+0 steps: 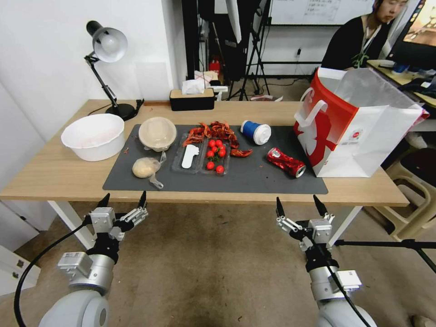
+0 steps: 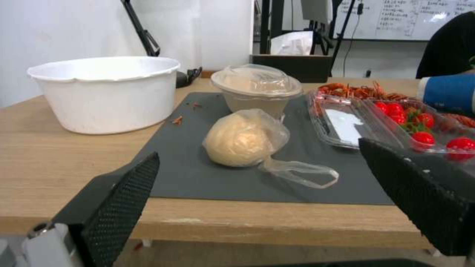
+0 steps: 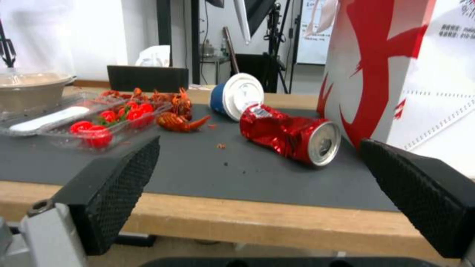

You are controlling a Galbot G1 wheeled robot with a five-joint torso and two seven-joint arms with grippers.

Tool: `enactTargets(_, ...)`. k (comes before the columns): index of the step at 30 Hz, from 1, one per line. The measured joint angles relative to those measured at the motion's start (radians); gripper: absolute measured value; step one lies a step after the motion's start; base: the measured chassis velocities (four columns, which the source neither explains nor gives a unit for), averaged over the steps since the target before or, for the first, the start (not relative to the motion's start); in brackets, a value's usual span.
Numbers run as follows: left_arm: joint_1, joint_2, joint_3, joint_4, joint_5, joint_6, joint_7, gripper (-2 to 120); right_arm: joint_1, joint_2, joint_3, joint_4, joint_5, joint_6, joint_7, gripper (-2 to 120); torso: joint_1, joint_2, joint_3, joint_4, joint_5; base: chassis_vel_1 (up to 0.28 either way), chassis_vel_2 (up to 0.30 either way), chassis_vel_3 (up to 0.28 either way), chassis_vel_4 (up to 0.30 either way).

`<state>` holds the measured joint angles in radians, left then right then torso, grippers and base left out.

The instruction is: Pick up the trash from the table and place it into the takeout bag.

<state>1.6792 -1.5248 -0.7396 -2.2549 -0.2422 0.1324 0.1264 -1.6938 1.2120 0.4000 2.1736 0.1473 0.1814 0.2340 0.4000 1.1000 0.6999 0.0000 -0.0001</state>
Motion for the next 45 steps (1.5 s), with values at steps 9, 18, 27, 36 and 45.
enactTargets(9,-0.001,0.001,-0.002,0.018,-0.001,-0.014,0.001,100,0.046,0.001,-0.008,-0.04,0.018,-0.016,0.037,100,0.0,0.0,0.0,0.0,0.0001,0.0,0.0,0.0,0.0)
enactTargets(18,-0.007,0.001,0.001,0.031,0.001,-0.017,0.002,100,0.177,-0.054,0.034,-0.098,0.202,-0.091,-0.01,100,0.0,0.0,0.0,0.0001,0.0003,0.0,0.0,0.0,0.0)
enactTargets(27,-0.013,0.0,0.001,0.044,0.002,-0.021,0.002,100,0.281,-0.127,0.055,-0.225,0.336,-0.106,-0.145,100,0.0,0.0,0.0,0.0,0.0002,0.0,0.0,0.0,0.0)
enactTargets(36,-0.015,-0.004,-0.004,0.049,0.005,-0.023,0.003,100,0.378,-0.159,0.073,-0.324,0.413,-0.097,-0.293,100,0.0,0.0,0.0,0.0,0.0001,0.0,0.0,0.0,0.0)
enactTargets(45,-0.013,-0.006,-0.006,0.049,0.006,-0.026,0.003,100,0.408,-0.164,0.08,-0.352,0.42,-0.1,-0.323,100,0.0,0.0,0.0,0.0,0.0,0.0,0.0,0.0,0.0)
